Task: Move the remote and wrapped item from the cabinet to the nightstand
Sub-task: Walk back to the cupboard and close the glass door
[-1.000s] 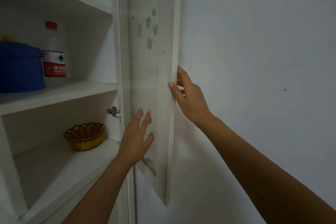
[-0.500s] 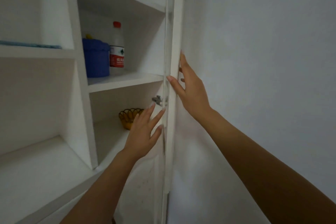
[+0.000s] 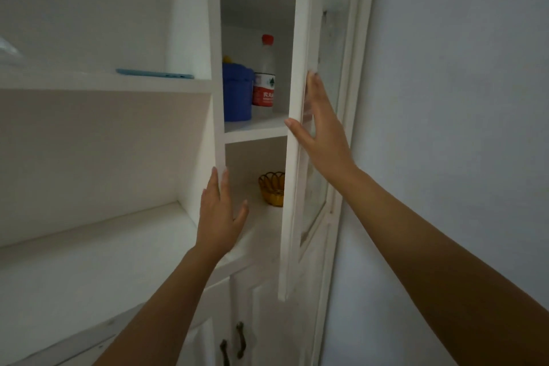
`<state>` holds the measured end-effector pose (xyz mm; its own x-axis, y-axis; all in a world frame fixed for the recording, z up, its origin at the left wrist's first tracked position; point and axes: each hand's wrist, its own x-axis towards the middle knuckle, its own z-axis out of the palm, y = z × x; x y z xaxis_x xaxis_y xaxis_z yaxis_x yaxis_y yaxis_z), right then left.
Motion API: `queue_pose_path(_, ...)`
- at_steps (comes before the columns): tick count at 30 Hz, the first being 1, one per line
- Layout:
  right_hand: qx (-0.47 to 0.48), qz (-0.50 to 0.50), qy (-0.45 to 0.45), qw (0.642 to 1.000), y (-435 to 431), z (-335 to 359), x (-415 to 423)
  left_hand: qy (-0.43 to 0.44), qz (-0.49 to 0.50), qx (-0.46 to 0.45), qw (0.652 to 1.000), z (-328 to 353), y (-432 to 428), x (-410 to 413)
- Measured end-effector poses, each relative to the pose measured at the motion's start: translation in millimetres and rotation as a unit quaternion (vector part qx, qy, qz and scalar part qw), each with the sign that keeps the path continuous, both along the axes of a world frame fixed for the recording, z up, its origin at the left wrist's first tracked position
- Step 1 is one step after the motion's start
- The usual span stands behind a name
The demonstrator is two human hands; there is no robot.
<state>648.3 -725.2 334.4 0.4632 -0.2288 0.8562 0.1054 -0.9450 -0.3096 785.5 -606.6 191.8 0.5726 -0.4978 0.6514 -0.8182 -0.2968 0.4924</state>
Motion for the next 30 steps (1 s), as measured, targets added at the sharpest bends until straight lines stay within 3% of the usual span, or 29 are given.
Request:
queue_pose_path(5, -0.003, 0.021, -0.009, 1.000, -3.0, -2.4, 21.9, 0.124, -0.012, -0.026, 0.992, 1.5, -2.1, 28.7)
queue_pose_path(9, -0.002, 0.038, -0.013, 0.999, -5.1, -2.9, 35.8, 0.146, -0.027, -0.014, 0.989, -3.8, -7.9, 32.3)
queue_pose_path(17, -0.032, 0.026, -0.025, 0.999, -2.5, -4.2, 69.0, 0.192, -0.064, -0.080, 0.976, -6.1, -5.2, 33.1)
queue_pose_path(30, -0.067, -0.026, -0.043, 0.996, -4.4, -8.1, 132.6, 0.143, -0.021, -0.048, 0.988, -6.7, -3.0, 35.7)
